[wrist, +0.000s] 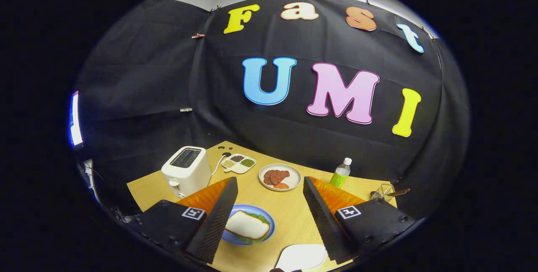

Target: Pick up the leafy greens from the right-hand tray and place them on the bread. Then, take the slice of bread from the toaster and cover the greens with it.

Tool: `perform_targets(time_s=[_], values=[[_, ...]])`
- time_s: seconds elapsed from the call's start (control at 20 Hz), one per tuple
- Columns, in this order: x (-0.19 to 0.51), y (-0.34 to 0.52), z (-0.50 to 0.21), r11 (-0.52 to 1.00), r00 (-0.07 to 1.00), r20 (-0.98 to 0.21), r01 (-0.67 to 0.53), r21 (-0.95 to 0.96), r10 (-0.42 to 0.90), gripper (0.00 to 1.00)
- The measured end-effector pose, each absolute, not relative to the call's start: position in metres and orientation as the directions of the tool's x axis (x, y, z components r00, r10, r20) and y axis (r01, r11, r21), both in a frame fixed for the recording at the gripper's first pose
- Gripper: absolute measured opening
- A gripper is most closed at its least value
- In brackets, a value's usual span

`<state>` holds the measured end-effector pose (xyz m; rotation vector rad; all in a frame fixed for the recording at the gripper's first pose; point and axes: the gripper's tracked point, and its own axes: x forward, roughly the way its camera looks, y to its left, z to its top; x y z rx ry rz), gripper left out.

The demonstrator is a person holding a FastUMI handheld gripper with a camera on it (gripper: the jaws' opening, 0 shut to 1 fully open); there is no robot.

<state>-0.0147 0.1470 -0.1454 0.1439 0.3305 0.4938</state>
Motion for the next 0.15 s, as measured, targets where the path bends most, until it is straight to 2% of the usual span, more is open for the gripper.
perform_targets(time_s=[0.15], values=[[-0.0101,0.1470,-0.1427,0.864,0.822,-0.273,-0.450,0.226,0.499,0.98]])
